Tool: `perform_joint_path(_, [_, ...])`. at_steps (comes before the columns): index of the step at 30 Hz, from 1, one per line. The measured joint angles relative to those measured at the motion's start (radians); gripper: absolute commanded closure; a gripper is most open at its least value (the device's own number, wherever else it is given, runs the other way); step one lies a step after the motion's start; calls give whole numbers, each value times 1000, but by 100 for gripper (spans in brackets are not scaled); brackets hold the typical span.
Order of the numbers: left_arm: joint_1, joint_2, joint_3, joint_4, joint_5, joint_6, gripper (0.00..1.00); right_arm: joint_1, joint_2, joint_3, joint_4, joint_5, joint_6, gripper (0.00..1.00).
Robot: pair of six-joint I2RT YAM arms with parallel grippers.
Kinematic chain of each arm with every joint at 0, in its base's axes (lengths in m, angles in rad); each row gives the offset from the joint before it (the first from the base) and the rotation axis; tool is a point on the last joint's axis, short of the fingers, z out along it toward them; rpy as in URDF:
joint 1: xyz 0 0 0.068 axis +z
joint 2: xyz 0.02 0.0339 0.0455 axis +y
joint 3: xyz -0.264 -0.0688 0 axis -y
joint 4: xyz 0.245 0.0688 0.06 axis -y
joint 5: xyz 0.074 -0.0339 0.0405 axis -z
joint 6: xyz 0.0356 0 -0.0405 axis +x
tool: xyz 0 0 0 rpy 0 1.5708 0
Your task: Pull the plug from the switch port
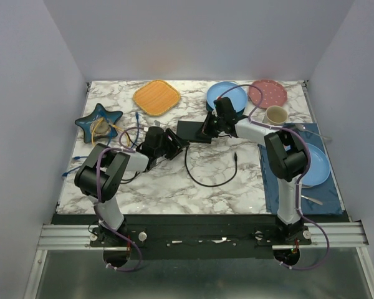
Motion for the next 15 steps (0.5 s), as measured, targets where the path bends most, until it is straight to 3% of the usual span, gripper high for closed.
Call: perform_joint_path(15, [52, 128, 80, 93, 46, -17, 37, -5, 19, -5, 11, -25, 24, 99])
